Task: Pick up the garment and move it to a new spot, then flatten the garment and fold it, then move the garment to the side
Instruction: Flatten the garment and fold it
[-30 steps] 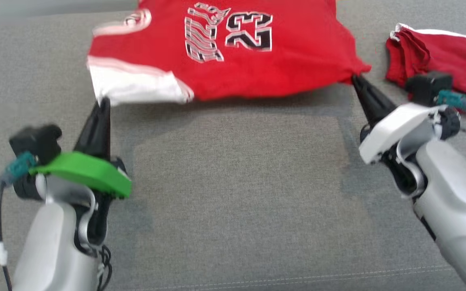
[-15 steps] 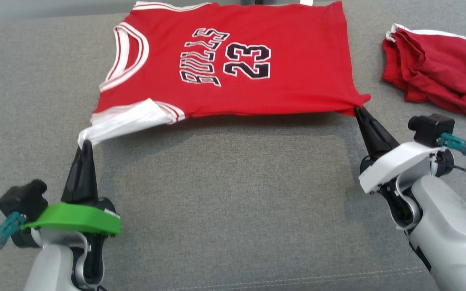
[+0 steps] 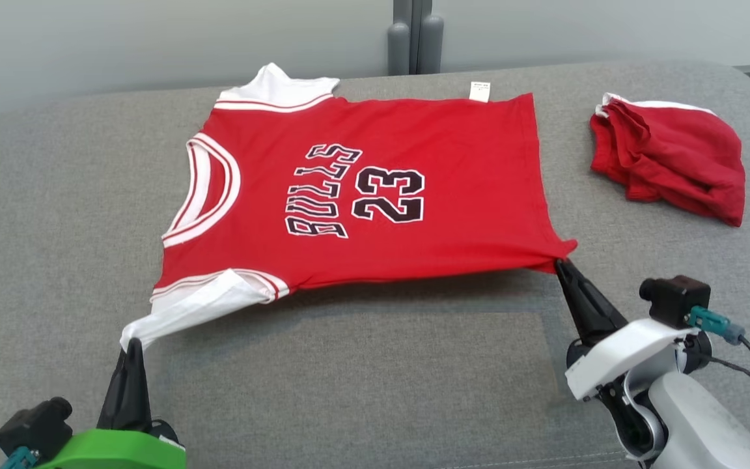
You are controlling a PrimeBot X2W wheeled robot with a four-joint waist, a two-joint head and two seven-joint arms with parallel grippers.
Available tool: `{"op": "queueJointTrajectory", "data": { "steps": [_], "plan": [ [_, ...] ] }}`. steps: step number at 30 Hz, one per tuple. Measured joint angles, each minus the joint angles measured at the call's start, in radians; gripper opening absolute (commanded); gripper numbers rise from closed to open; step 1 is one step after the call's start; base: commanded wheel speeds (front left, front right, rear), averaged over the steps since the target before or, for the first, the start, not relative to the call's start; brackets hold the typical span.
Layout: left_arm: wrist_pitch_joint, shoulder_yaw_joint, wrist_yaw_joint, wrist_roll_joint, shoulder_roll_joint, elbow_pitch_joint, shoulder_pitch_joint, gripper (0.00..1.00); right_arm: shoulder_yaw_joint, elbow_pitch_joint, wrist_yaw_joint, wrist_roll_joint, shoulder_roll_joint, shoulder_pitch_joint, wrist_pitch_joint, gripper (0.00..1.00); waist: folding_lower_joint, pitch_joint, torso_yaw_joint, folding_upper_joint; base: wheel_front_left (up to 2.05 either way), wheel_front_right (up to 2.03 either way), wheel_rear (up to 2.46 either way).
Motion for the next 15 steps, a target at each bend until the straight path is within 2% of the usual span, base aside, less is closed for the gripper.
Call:
{"op": "queueJointTrajectory", "data": {
  "steps": [8, 15],
  "plan": [
    [0.0, -0.029, -0.01, 0.0, -0.003, -0.029, 0.116, 0.0, -0.011, -0.023, -0.008, -0.023, -0.012, 0.125, 0.0, 0.0, 0.0, -0.041, -0.013, 0.0, 0.0, 0.0, 0.0],
    [0.0, -0.063, -0.018, 0.007, -0.003, 0.014, 0.15, 0.0, -0.002, 0.011, -0.008, -0.079, -0.022, 0.145, 0.0, 0.0, 0.0, -0.057, -0.015, 0.0, 0.0, 0.0, 0.0]
  ]
}}
